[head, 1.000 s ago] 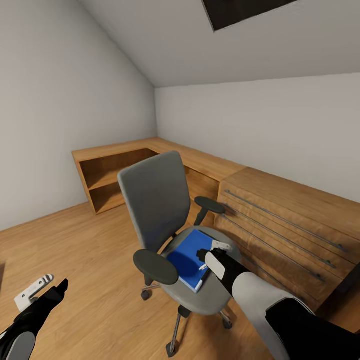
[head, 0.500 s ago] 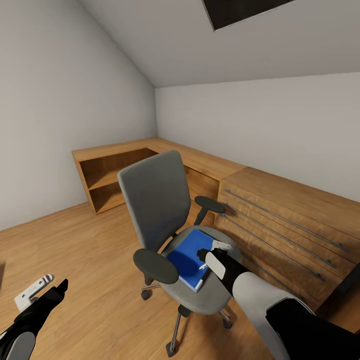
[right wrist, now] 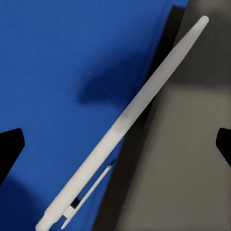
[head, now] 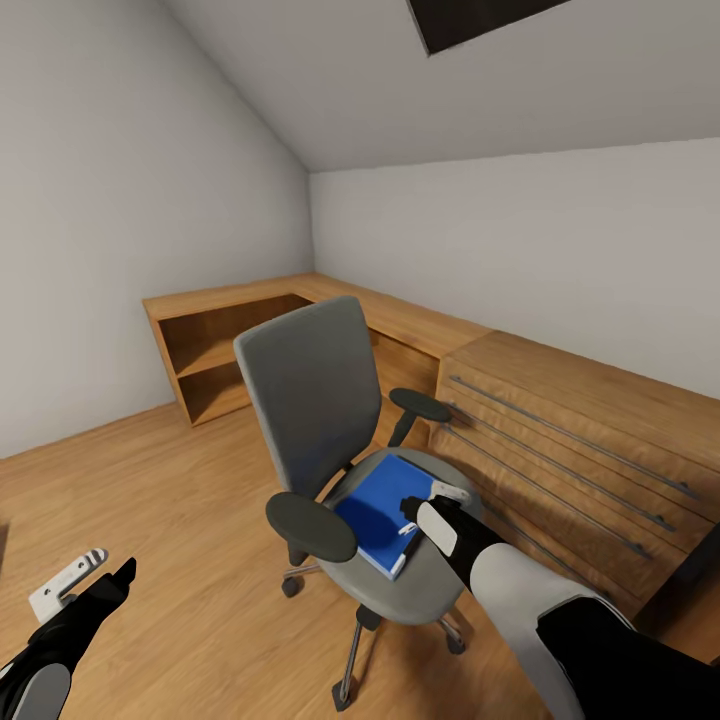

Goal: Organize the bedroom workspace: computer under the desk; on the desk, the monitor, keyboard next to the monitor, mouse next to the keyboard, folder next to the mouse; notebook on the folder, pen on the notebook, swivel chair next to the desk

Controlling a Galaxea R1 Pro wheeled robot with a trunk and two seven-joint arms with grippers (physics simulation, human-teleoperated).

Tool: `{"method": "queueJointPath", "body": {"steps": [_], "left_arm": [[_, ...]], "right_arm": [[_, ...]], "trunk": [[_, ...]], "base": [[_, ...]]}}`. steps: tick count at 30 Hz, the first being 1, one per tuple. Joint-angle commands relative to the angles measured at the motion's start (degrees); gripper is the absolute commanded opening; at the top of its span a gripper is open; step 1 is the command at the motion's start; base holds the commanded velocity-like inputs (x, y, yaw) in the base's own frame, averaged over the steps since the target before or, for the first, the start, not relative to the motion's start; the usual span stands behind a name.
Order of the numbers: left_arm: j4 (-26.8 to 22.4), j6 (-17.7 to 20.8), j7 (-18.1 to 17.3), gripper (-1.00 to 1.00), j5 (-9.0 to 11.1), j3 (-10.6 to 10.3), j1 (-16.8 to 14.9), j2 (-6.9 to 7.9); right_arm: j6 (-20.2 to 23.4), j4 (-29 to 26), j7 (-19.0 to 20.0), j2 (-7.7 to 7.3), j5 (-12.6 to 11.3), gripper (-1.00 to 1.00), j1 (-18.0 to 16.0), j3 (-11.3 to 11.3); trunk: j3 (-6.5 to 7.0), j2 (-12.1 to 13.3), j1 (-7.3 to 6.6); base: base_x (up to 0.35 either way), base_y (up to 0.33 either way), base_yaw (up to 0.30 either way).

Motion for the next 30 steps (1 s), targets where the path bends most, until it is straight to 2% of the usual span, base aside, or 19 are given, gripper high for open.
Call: {"method": "queueJointPath", "body": {"steps": [1, 4, 7, 13, 17, 30], "left_arm": [[-0.09, 0.19, 0.40, 1.00, 0.57, -0.01, -0.03, 0.02], [-0.09, 0.19, 0.40, 1.00, 0.57, -0.01, -0.03, 0.02], [-0.09, 0.19, 0.40, 1.00, 0.57, -0.05, -0.03, 0.00], [-0.09, 0.19, 0.40, 1.00, 0.57, -0.03, -0.03, -0.06], [-0.09, 0.19, 0.45, 1.00, 0.57, -0.08, -0.03, -0.07], [-0.09, 0.25, 0.40, 1.00, 0.57, -0.09, -0.03, -0.07]], "right_arm": [[0.33, -0.11, -0.39, -0.04, -0.32, 1.00, -0.03, 0.48], [0.33, -0.11, -0.35, 0.02, -0.30, 1.00, -0.03, 0.45], [0.33, -0.11, -0.35, 0.01, -0.32, 1.00, -0.03, 0.46], [0.33, -0.15, -0.31, 0.02, -0.32, 1.00, -0.03, 0.46], [0.33, -0.12, -0.31, 0.04, -0.32, 1.00, -0.03, 0.46], [0.30, -0.12, -0.31, 0.05, -0.32, 1.00, -0.03, 0.46]], "trunk": [[-0.06, -0.03, -0.01], [-0.06, -0.03, -0.01], [-0.59, -1.23, 0.65], [-0.59, -1.23, 0.65], [-1.31, -2.83, 1.53], [-1.31, -2.83, 1.53]], "base": [[0.000, 0.000, 0.000], [0.000, 0.000, 0.000], [0.000, 0.000, 0.000], [0.000, 0.000, 0.000], [0.000, 0.000, 0.000], [0.000, 0.000, 0.000]]}}
